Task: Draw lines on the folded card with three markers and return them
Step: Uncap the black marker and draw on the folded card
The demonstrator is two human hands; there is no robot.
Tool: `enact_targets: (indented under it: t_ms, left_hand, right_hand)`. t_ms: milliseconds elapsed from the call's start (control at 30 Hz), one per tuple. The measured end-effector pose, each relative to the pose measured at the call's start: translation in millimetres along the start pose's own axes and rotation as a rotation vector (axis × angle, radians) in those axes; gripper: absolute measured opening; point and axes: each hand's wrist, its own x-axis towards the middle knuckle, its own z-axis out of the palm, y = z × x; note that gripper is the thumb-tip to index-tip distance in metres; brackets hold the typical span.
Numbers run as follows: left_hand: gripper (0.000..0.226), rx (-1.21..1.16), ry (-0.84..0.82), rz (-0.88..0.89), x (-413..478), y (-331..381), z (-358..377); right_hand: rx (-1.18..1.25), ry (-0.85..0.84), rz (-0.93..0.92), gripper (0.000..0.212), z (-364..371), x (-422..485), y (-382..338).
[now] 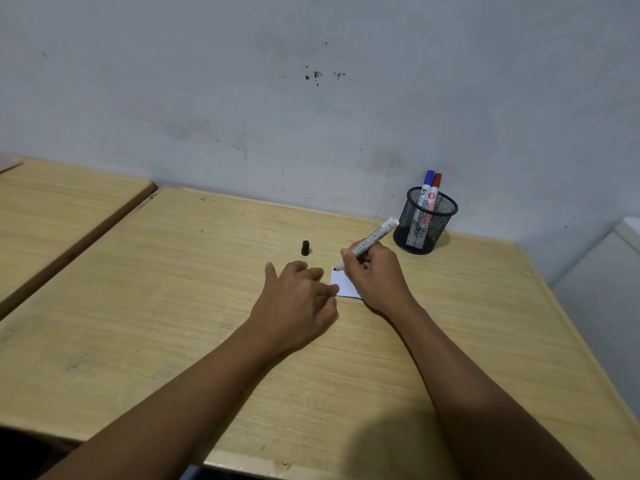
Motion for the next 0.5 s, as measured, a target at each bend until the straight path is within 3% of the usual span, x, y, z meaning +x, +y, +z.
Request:
enact_targets:
  t_ms: [500]
  left_hand:
    - [0.038,0.024,0.019,0.025,2.2,-2.5,2.6]
  right_hand:
    - [0.031,-0.026,0.044,0.019,-4.1,-2.5,-5.6]
